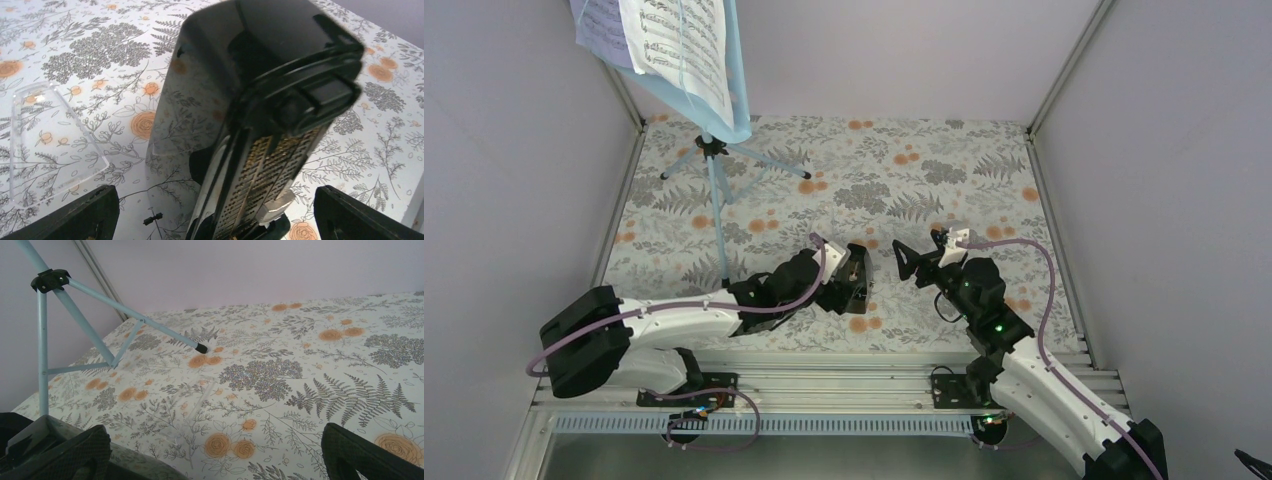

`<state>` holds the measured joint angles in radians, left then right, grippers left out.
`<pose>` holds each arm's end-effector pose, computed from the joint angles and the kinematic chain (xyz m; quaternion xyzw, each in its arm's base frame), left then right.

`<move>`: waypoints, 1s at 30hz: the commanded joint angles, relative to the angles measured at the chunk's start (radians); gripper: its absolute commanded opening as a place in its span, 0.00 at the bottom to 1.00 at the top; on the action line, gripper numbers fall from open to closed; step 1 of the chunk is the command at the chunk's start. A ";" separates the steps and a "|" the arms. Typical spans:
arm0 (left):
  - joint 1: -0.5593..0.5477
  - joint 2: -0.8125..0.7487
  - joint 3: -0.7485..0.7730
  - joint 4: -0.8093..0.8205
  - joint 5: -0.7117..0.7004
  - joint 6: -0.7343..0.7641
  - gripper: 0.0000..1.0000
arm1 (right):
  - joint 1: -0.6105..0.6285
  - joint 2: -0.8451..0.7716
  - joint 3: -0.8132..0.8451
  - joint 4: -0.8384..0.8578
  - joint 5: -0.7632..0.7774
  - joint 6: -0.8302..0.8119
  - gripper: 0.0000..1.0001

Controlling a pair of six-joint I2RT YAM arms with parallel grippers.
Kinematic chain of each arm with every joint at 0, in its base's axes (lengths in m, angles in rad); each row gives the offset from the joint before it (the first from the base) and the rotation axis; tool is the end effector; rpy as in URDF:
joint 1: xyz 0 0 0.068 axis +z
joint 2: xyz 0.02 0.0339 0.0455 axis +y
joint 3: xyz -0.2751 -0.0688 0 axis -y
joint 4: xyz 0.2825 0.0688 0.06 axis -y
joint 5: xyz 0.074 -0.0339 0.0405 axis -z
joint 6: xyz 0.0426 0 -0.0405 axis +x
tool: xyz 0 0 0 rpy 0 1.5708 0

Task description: Pack up the instrument practice props

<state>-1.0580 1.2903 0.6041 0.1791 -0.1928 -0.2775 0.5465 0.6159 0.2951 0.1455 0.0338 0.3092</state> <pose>0.1551 -0.2589 0.1890 0.2812 0.8119 -0.2474 0.4477 0.1693 0.1013 0.2200 -0.0799 0.7621 0.2548 0.5899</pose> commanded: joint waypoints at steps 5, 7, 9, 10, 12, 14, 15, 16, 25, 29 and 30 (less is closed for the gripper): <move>-0.005 0.017 0.026 0.016 -0.045 -0.009 0.85 | -0.008 -0.012 -0.018 0.023 0.001 0.015 1.00; -0.006 0.018 0.023 0.019 -0.047 -0.009 0.78 | -0.009 -0.012 -0.020 0.022 0.003 0.014 1.00; -0.006 0.021 0.025 0.019 -0.049 -0.009 0.74 | -0.010 -0.013 -0.019 0.020 0.006 0.015 1.00; -0.006 0.022 0.024 0.019 -0.049 -0.009 0.71 | -0.010 -0.015 -0.019 0.020 0.006 0.015 1.00; -0.006 0.020 0.024 0.020 -0.049 -0.008 0.67 | -0.010 -0.016 -0.019 0.018 0.008 0.013 0.99; -0.006 0.019 0.024 0.020 -0.046 -0.006 0.64 | -0.011 -0.018 -0.019 0.016 0.009 0.011 1.00; -0.006 0.017 0.023 0.020 -0.045 -0.004 0.63 | -0.010 -0.018 -0.019 0.015 0.009 0.011 0.99; -0.006 0.015 0.024 0.019 -0.042 -0.003 0.63 | -0.010 -0.018 -0.019 0.013 0.010 0.011 1.00; 0.007 -0.112 -0.030 0.003 0.002 -0.026 0.97 | -0.010 -0.034 -0.002 -0.022 0.000 0.015 1.00; 0.095 -0.182 -0.115 0.032 0.234 -0.083 1.00 | -0.010 -0.026 0.009 -0.067 -0.036 0.056 1.00; 0.128 -0.185 -0.135 0.050 0.309 -0.098 1.00 | -0.010 -0.020 0.005 -0.071 -0.047 0.065 1.00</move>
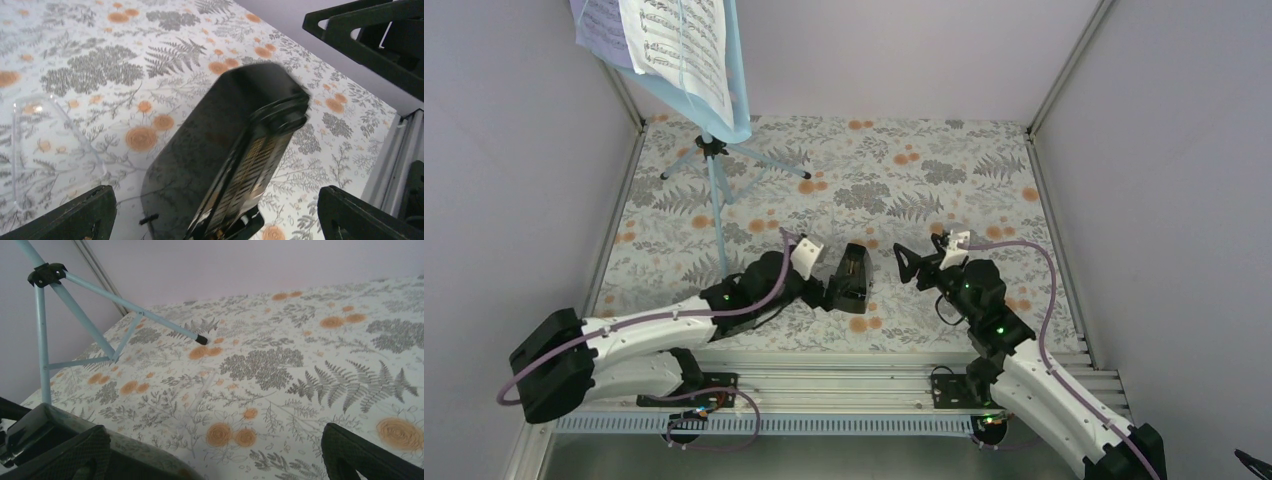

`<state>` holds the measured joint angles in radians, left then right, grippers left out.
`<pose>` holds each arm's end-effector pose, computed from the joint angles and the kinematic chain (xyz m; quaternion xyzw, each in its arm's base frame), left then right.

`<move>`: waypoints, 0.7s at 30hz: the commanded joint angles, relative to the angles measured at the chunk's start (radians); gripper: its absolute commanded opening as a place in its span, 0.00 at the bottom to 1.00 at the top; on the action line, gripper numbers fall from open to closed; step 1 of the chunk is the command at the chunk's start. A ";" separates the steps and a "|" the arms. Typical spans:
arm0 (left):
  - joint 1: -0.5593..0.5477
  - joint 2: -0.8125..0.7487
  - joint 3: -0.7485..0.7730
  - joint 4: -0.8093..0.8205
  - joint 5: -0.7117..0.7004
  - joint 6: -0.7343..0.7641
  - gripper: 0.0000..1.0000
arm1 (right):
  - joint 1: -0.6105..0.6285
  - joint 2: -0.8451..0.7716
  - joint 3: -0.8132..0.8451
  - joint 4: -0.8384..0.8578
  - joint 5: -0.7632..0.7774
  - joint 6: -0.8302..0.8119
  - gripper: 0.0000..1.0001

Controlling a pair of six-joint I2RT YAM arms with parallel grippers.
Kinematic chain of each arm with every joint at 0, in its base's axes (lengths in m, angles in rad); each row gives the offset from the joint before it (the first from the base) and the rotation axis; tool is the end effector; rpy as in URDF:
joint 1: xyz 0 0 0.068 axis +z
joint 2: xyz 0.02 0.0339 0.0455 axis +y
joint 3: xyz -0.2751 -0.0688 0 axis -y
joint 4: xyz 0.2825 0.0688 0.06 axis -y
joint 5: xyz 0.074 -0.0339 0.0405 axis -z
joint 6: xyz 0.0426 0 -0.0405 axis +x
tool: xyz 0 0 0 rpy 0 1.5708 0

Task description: Pack up the instrument practice props

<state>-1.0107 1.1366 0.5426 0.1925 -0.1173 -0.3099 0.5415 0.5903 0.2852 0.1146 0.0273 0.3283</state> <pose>0.1525 -0.2337 0.2092 0.2554 0.7930 -0.2993 0.4651 0.1663 0.0987 0.2169 -0.0734 0.7676 0.2587 0.5818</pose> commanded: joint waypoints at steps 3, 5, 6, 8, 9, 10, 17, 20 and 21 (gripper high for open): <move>0.139 -0.012 -0.122 0.084 0.343 -0.090 1.00 | -0.006 0.033 -0.001 -0.058 -0.058 0.095 0.98; 0.162 0.013 -0.133 0.108 0.373 -0.096 1.00 | -0.006 0.054 -0.017 -0.069 -0.041 0.152 0.93; 0.172 0.031 -0.138 0.123 0.388 -0.100 1.00 | -0.005 0.065 -0.030 -0.070 -0.034 0.182 0.88; 0.187 0.072 -0.137 0.152 0.420 -0.104 1.00 | -0.005 0.083 -0.058 -0.057 -0.042 0.237 0.83; 0.188 0.090 -0.136 0.164 0.432 -0.103 1.00 | -0.006 0.089 -0.071 -0.043 -0.059 0.257 0.81; 0.190 0.109 -0.134 0.172 0.436 -0.102 1.00 | -0.005 0.098 -0.084 -0.024 -0.077 0.270 0.79; 0.192 0.218 -0.114 0.150 0.406 -0.079 0.99 | -0.006 0.203 -0.120 0.088 -0.215 0.308 0.66; 0.190 0.231 -0.125 0.183 0.437 -0.079 0.99 | -0.005 0.272 -0.109 0.140 -0.289 0.290 0.58; 0.190 0.230 -0.131 0.200 0.449 -0.079 0.99 | -0.005 0.298 -0.102 0.156 -0.314 0.283 0.56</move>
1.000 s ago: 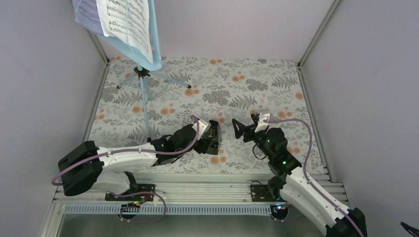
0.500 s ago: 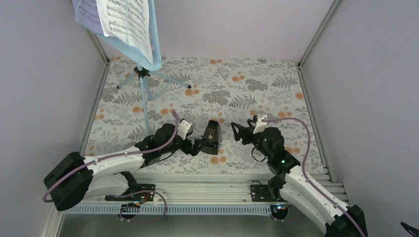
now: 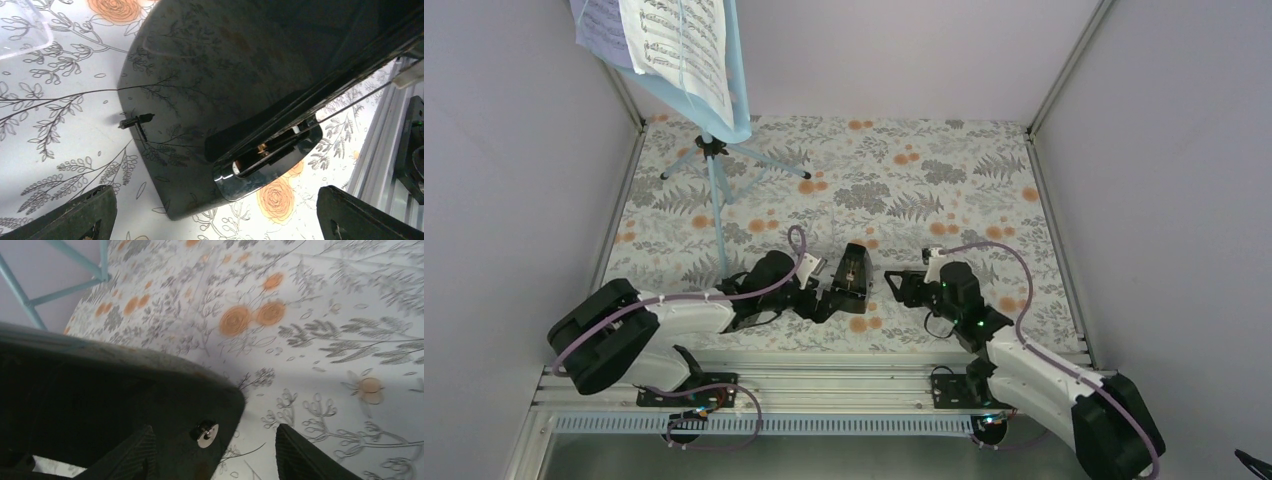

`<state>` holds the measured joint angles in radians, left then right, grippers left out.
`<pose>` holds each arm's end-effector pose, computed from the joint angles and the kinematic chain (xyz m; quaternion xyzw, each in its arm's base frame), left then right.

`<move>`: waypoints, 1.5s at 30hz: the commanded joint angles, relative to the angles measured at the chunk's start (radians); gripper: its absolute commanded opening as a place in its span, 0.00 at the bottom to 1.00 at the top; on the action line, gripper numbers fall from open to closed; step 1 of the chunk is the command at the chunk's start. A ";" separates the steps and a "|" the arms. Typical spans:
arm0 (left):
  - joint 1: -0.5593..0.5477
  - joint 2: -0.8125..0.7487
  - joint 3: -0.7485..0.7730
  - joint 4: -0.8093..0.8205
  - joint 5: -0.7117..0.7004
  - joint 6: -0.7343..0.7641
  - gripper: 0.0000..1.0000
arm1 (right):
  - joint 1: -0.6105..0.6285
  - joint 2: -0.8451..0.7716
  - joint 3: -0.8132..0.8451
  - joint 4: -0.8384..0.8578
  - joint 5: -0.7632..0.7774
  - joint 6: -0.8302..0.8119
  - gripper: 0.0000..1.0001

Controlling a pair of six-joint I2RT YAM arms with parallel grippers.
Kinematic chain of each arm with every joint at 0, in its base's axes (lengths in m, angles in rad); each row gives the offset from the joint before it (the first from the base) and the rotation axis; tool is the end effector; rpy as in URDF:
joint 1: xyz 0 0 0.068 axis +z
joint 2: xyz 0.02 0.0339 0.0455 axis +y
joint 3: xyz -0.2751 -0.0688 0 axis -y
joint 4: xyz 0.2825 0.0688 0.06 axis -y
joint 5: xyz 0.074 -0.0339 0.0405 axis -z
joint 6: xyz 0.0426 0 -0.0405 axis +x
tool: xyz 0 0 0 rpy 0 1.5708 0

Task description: Pack up the instrument practice props

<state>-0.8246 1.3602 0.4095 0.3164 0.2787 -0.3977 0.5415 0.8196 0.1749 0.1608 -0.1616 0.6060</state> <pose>0.1734 -0.2048 0.1194 0.2485 0.8504 -0.3580 0.2949 0.1651 0.1073 0.1388 -0.0142 0.8540 0.3378 0.3954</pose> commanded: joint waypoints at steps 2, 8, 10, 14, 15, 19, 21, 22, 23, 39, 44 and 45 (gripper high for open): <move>0.000 0.015 -0.005 0.101 0.082 0.009 0.99 | -0.004 0.120 0.029 0.141 -0.162 -0.019 0.53; -0.060 0.083 0.066 0.095 0.125 0.033 0.98 | -0.002 0.284 0.126 0.192 -0.231 -0.060 0.50; -0.078 0.095 0.078 0.101 0.133 0.033 0.98 | -0.004 0.329 0.191 0.187 -0.224 -0.078 0.50; -0.078 0.029 0.077 0.056 0.062 0.029 0.98 | -0.005 0.389 0.260 0.157 -0.151 -0.093 0.49; -0.076 -0.001 0.078 0.021 0.026 0.029 0.98 | -0.007 0.388 0.263 0.147 -0.124 -0.090 0.50; -0.020 -0.125 0.075 -0.191 -0.162 -0.002 1.00 | -0.031 0.346 0.253 0.095 -0.039 -0.090 0.68; 0.033 -0.175 0.086 -0.285 -0.227 -0.012 1.00 | -0.044 0.305 0.249 0.054 0.000 -0.100 0.76; 0.069 -0.191 0.098 -0.321 -0.251 -0.004 1.00 | -0.054 0.281 0.247 0.033 0.018 -0.106 0.80; 0.096 -0.198 0.120 -0.359 -0.273 0.003 1.00 | -0.062 0.256 0.247 0.001 0.039 -0.112 0.85; 0.294 0.306 0.554 -0.490 -0.304 0.088 0.64 | -0.100 -0.086 0.231 -0.214 0.139 -0.241 1.00; 0.292 0.394 0.591 -0.524 -0.289 0.088 0.63 | -0.100 -0.118 0.185 -0.200 0.141 -0.245 1.00; 0.291 0.406 0.594 -0.528 -0.291 0.089 0.62 | -0.100 -0.123 0.178 -0.194 0.139 -0.244 1.00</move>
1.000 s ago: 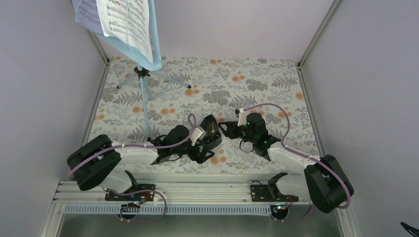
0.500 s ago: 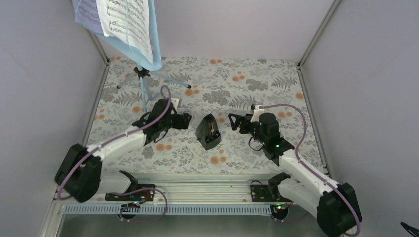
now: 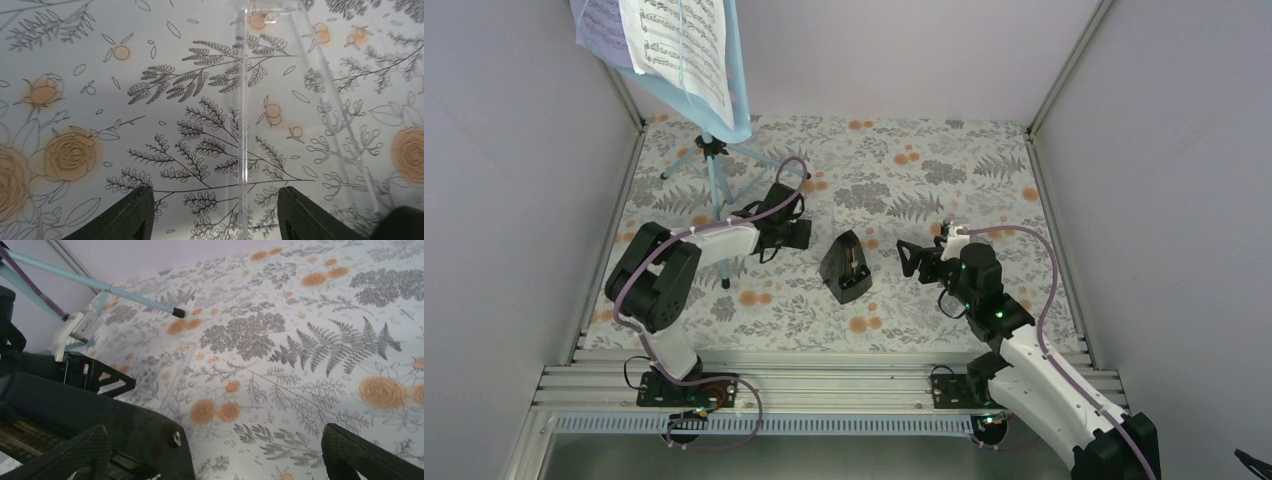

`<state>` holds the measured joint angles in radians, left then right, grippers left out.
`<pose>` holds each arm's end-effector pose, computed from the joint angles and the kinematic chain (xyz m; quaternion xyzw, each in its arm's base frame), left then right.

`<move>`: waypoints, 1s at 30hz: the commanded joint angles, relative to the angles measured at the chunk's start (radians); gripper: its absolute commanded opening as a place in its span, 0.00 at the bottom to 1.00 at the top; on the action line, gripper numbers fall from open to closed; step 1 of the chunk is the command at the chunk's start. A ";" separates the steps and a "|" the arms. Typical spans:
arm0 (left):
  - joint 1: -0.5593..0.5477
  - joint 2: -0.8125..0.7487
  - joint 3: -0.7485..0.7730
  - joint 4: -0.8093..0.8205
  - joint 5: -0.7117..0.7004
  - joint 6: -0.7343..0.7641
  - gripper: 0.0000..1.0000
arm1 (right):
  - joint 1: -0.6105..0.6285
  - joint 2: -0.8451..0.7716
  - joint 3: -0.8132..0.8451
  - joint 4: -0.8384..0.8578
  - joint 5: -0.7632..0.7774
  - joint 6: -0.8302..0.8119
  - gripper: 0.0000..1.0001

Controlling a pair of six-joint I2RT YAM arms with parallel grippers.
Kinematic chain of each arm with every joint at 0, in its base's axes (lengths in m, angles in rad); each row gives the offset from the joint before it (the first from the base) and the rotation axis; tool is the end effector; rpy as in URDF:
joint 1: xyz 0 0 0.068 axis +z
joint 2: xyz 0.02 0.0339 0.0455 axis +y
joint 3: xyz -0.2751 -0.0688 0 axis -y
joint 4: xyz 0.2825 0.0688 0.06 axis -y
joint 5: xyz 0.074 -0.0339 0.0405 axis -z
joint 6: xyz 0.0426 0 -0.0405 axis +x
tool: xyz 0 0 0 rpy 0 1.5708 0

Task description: Pack up the instrument practice props

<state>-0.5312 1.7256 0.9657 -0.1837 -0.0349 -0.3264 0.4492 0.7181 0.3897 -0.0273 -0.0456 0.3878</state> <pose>0.3258 -0.1897 0.1398 0.0919 0.9467 -0.1131 0.2874 0.1873 0.0924 0.2196 -0.0382 0.8201 0.2490 0.5138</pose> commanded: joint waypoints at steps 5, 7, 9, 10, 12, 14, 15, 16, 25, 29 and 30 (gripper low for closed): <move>-0.016 0.083 0.068 -0.046 0.004 0.041 0.52 | -0.007 -0.033 -0.051 0.007 0.048 -0.016 1.00; -0.032 0.107 0.097 -0.072 -0.019 0.049 0.47 | -0.007 -0.040 -0.057 0.015 0.040 -0.014 1.00; -0.048 0.134 0.127 -0.109 -0.049 0.058 0.42 | -0.007 -0.044 -0.062 0.019 0.035 -0.010 1.00; -0.057 0.146 0.140 -0.121 -0.067 0.061 0.40 | -0.008 -0.045 -0.065 0.019 0.037 -0.006 1.00; -0.074 0.166 0.167 -0.151 -0.115 0.061 0.34 | -0.007 -0.045 -0.073 0.017 0.050 0.001 1.00; -0.085 0.185 0.187 -0.178 -0.165 0.053 0.28 | -0.008 -0.050 -0.077 0.010 0.064 0.011 1.00; -0.090 0.192 0.193 -0.191 -0.183 0.049 0.26 | -0.008 -0.053 -0.078 0.007 0.064 0.014 1.00; -0.094 0.196 0.197 -0.197 -0.197 0.042 0.25 | -0.008 -0.056 -0.080 0.007 0.064 0.016 1.00; -0.106 0.160 0.152 -0.203 -0.256 -0.005 0.10 | -0.008 -0.078 -0.075 -0.015 0.073 0.031 1.00; -0.108 0.079 0.118 -0.192 -0.340 -0.050 0.03 | -0.007 -0.077 -0.066 -0.031 0.078 0.037 1.00; -0.107 0.054 0.110 -0.189 -0.358 -0.058 0.02 | -0.007 -0.077 -0.063 -0.037 0.079 0.039 1.00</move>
<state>-0.6369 1.8629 1.1141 -0.3466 -0.2871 -0.3374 0.4492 0.6487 0.3202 -0.0414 0.0063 0.4080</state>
